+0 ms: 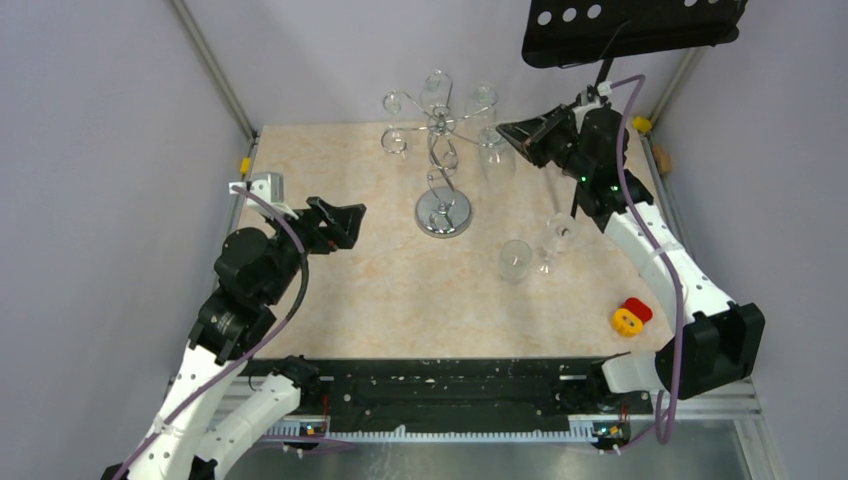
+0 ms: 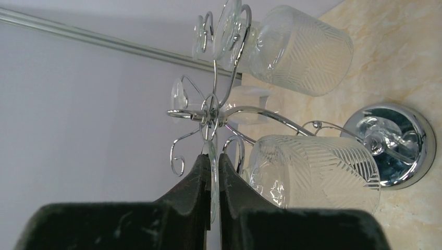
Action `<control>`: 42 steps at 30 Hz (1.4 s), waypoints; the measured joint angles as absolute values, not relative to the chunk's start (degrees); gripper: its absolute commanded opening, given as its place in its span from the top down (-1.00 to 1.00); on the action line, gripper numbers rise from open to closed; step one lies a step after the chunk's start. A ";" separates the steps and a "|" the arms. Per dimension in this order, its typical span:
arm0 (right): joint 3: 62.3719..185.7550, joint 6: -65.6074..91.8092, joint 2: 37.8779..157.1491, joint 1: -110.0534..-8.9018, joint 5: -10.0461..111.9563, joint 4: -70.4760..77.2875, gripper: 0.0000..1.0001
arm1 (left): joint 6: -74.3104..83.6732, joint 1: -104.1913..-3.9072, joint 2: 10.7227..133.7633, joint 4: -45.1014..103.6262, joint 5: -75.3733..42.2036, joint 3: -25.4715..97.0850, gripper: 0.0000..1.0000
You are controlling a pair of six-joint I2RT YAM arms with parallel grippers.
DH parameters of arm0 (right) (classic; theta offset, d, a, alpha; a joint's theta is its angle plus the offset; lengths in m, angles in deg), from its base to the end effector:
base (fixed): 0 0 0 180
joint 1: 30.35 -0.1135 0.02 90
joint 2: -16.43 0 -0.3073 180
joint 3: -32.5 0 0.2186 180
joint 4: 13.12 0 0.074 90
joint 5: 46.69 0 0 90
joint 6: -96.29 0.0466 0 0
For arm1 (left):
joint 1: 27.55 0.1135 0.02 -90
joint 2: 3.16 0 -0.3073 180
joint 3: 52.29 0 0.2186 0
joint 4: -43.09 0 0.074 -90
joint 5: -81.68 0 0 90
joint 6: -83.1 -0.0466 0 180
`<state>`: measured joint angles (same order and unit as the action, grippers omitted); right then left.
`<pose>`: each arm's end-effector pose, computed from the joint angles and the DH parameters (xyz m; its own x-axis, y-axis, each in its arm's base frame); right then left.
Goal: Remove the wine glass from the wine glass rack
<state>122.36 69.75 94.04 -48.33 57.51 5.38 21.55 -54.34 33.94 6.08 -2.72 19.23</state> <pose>0.2687 0.0992 0.4471 -0.5215 0.7426 -0.4203 -0.1447 0.4084 0.9012 0.0694 -0.0300 0.4170 -0.2077 -0.4263 -0.8804 0.2987 0.8294 -0.4720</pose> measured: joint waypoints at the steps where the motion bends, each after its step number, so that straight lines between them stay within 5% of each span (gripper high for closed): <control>1: 122.14 70.25 93.82 -48.37 57.60 5.33 1.00 | 21.57 -54.34 33.92 6.08 -2.72 19.23 -0.89; 42: 124.15 73.38 99.26 -50.54 58.43 -1.44 1.00 | 21.48 -54.34 33.74 6.03 -1.84 19.21 -0.89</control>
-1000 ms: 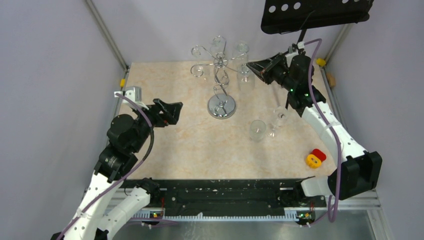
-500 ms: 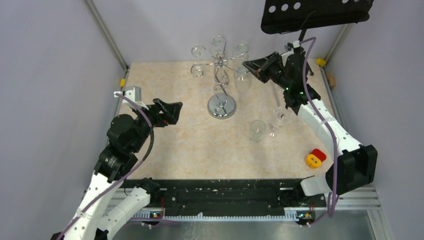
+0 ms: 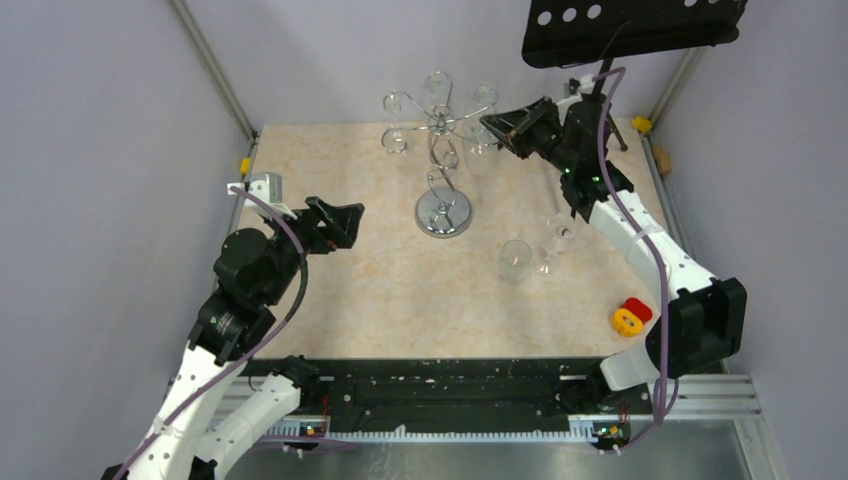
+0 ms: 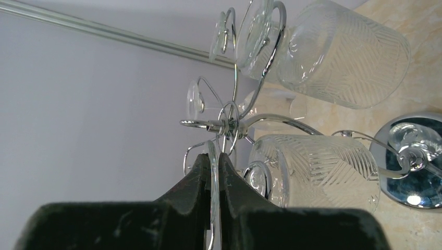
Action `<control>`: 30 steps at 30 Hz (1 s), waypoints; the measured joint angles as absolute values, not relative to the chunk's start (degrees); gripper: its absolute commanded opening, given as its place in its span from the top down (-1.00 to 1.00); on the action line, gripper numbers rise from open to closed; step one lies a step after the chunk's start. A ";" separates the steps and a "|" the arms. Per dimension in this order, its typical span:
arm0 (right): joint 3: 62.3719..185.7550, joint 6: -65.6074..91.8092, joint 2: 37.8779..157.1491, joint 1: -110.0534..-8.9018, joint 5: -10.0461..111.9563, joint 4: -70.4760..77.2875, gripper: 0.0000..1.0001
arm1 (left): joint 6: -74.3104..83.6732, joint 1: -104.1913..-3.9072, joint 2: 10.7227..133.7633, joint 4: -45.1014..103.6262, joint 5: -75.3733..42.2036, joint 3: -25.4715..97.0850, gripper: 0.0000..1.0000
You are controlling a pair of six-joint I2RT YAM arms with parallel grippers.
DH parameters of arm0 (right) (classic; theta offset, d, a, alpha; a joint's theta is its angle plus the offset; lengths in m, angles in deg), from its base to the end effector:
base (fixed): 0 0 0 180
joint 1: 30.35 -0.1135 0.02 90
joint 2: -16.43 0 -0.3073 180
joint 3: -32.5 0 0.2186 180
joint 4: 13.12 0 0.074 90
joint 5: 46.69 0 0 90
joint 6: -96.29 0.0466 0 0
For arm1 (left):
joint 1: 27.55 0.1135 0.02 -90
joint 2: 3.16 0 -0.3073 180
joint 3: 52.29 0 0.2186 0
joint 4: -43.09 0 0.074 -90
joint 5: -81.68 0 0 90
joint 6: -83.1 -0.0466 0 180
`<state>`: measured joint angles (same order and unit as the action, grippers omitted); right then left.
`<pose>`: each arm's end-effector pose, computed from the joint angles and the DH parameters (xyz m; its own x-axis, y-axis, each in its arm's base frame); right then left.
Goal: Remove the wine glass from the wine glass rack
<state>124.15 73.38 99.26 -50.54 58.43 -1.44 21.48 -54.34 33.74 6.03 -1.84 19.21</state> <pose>0.2929 0.1206 0.4460 -0.5504 0.7451 -0.3768 -0.1818 0.3336 0.9250 0.0688 -0.0288 0.4170 -0.1987 -0.4287 -0.8813 0.2873 0.8343 -0.4706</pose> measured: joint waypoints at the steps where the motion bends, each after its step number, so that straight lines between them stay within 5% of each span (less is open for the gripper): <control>1: 124.55 73.31 99.59 -50.62 58.43 -1.31 1.00 | 21.48 -54.34 33.74 6.03 -1.84 19.21 -0.89; 30: 124.17 71.54 98.71 -51.58 40.27 -2.97 1.00 | 21.48 -54.34 33.04 5.57 -1.84 19.21 -0.89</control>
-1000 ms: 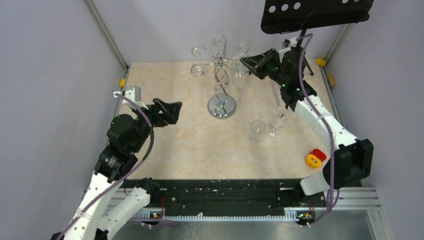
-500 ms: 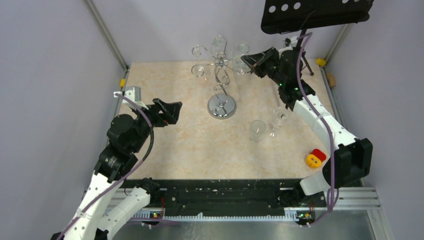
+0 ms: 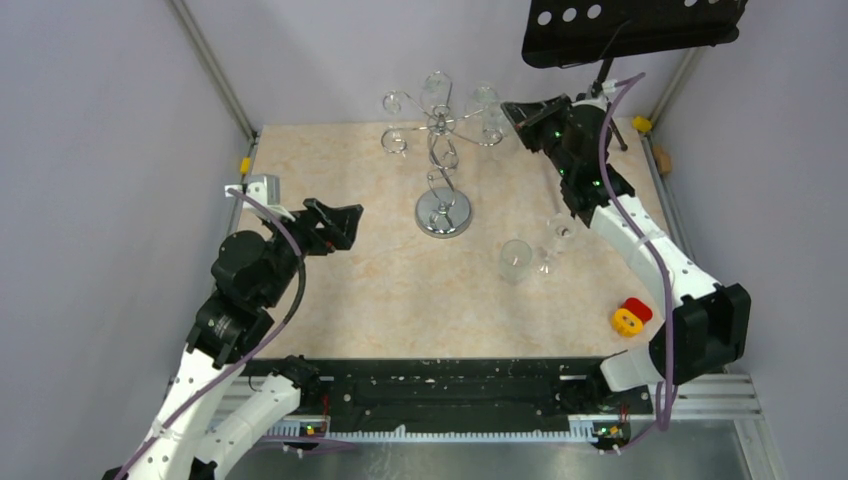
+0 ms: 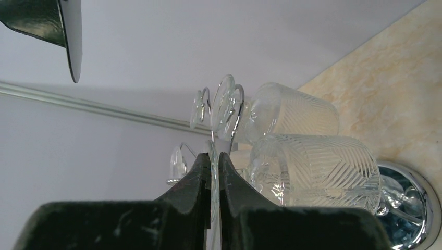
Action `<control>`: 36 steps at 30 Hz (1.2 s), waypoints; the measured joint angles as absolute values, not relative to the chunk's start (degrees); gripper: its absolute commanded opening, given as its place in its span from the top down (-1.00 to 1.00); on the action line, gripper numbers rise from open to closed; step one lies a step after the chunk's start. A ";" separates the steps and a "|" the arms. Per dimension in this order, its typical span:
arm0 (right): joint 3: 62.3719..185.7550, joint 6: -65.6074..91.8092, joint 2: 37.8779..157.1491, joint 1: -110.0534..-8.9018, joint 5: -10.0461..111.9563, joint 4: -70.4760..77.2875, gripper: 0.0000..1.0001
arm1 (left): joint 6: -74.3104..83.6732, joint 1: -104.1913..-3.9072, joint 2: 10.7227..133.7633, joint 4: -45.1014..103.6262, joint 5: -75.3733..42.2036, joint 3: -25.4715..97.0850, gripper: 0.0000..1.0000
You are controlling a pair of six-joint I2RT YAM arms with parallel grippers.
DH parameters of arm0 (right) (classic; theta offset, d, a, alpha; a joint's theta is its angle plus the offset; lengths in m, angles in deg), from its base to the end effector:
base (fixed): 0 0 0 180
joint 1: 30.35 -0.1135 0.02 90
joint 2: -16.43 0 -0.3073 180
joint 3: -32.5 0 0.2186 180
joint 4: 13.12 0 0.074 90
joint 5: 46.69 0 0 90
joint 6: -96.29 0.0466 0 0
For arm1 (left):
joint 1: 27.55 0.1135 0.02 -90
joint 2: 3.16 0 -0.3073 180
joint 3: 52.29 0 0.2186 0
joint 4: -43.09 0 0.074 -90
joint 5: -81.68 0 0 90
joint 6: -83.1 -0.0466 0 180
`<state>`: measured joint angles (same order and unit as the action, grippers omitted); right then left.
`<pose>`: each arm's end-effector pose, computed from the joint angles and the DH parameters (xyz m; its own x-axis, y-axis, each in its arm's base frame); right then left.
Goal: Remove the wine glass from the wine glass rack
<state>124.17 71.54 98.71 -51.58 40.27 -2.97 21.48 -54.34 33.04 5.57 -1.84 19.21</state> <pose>0.2944 0.1117 0.4521 -0.2887 0.8607 -0.4193 -0.1195 0.4021 0.9078 0.0654 -0.0271 0.4167 -0.1954 -0.4304 -0.8812 0.2890 0.8334 -0.4711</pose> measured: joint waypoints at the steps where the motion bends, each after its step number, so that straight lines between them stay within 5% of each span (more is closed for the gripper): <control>1: 123.76 71.85 98.21 -51.58 39.76 -2.75 1.00 | 21.48 -54.34 32.98 5.57 -1.86 19.21 -0.90; 21: 106.19 76.17 73.58 -51.58 36.31 2.38 1.00 | 24.85 -54.31 31.43 8.83 -12.31 17.02 -0.90; 29: 99.04 83.85 60.81 -51.58 46.63 0.00 1.00 | 39.36 -54.90 34.11 29.09 -31.61 9.88 -0.90; 36: 91.59 89.57 52.97 -51.58 54.69 -5.09 1.00 | 53.35 -60.50 40.63 45.84 -35.04 4.65 -0.88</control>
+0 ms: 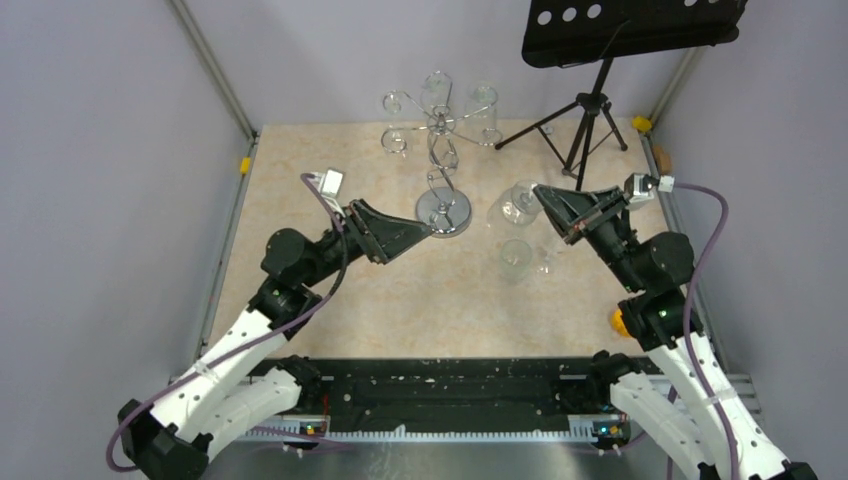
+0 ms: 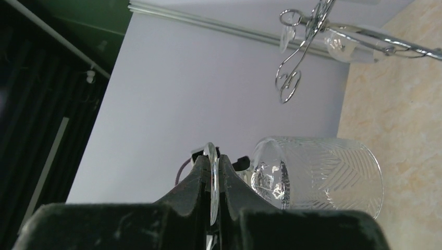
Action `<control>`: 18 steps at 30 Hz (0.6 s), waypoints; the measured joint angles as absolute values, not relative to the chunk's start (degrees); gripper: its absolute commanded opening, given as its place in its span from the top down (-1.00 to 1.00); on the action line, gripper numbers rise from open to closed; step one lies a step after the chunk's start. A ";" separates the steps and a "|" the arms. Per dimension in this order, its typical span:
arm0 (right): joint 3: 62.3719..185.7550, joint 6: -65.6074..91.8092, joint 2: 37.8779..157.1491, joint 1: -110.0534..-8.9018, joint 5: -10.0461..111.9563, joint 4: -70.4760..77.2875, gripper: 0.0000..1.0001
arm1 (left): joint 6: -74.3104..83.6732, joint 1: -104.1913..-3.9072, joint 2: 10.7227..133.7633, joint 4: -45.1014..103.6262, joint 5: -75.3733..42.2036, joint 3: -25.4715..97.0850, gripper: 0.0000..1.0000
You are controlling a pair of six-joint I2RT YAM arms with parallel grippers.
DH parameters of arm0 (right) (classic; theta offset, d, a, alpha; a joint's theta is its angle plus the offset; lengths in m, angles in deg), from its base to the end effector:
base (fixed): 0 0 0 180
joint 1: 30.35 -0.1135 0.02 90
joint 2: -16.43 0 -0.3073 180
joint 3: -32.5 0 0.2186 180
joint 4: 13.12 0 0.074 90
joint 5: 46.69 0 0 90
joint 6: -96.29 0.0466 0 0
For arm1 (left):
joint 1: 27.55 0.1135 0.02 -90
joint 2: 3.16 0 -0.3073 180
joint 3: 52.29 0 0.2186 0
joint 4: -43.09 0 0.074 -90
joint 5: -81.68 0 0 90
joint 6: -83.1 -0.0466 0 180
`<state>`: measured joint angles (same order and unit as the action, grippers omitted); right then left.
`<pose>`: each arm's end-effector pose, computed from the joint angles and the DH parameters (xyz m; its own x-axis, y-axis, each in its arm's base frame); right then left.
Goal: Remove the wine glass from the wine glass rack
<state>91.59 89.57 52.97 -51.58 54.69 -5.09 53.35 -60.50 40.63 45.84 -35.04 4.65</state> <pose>0.0814 0.0415 0.4103 -0.5020 0.8495 -0.1624 -0.2945 0.0087 0.9556 0.0912 -0.0841 0.4076 -0.6228 -0.5205 -0.5842 0.6207 0.1259 -0.7739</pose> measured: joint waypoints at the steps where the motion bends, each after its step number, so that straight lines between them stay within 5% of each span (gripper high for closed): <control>1: 90.78 90.21 52.16 -51.58 55.65 -5.66 1.00 | 55.06 -61.55 42.42 48.17 -35.17 4.65 -0.88; 18: 84.77 104.30 54.54 -51.58 63.50 -28.26 1.00 | 69.48 -69.09 63.31 66.32 -36.66 12.32 -0.67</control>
<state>84.77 104.30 54.54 -51.58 63.50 -28.26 69.48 -69.09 63.31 66.32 -36.66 12.32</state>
